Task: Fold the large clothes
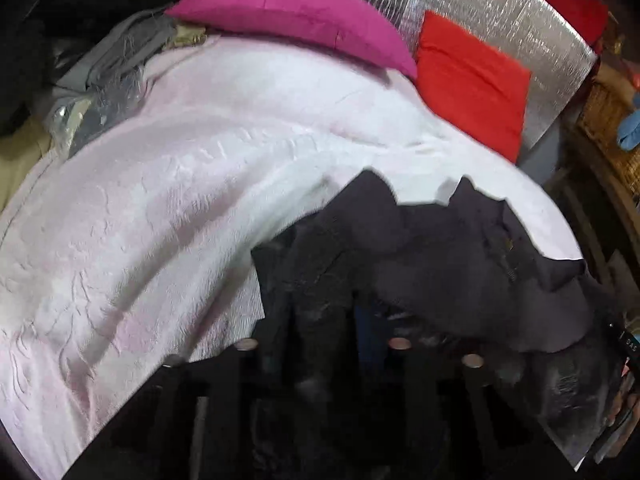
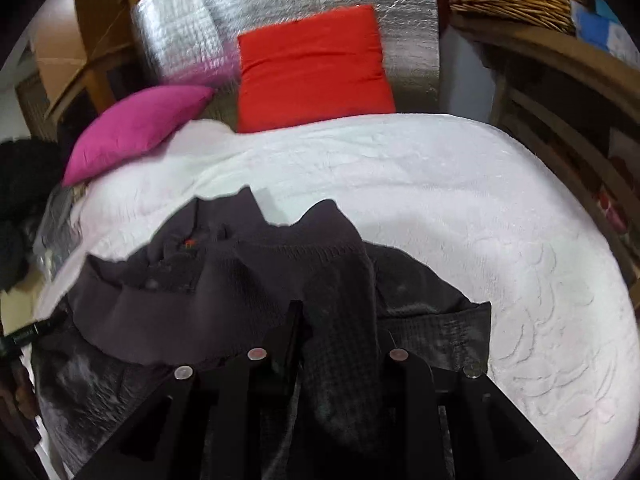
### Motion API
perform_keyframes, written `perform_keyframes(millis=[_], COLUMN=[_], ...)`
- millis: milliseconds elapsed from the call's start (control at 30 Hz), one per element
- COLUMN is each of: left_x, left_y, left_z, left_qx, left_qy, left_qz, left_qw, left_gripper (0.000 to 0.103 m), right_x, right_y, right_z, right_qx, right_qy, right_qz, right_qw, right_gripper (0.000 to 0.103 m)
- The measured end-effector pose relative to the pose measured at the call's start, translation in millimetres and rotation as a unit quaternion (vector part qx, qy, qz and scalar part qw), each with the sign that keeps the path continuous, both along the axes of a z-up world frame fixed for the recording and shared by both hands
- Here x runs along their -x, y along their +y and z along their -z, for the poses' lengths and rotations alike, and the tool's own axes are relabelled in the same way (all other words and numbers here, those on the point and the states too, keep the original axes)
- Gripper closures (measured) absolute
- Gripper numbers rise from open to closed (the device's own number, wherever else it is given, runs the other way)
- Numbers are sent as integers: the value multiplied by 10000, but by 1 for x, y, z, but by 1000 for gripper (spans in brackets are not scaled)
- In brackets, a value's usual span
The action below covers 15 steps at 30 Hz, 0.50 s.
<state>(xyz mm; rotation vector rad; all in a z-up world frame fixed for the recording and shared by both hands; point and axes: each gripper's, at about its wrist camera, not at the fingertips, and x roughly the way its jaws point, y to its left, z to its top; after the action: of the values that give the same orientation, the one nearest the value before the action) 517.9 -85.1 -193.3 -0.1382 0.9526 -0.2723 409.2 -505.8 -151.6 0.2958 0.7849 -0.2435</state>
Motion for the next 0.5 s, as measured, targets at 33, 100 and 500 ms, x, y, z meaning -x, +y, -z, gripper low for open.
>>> perform_keyframes(millis=[33, 100, 500], left_x=[2, 5, 0], left_y=[1, 3, 10], left_z=[-7, -15, -2], left_qx=[60, 124, -372], left_qy=[-140, -299, 118], left_qz=[-12, -45, -576], left_qw=[9999, 9995, 9976], left_gripper=[78, 78, 17], right_x=[2, 3, -12], right_y=[0, 3, -48], right_z=[-5, -13, 38], right_qx=[32, 166, -449], right_qy=[-126, -331, -51], right_qz=[28, 72, 935], right_qw=[9999, 9993, 9946], right_gripper=[78, 79, 81])
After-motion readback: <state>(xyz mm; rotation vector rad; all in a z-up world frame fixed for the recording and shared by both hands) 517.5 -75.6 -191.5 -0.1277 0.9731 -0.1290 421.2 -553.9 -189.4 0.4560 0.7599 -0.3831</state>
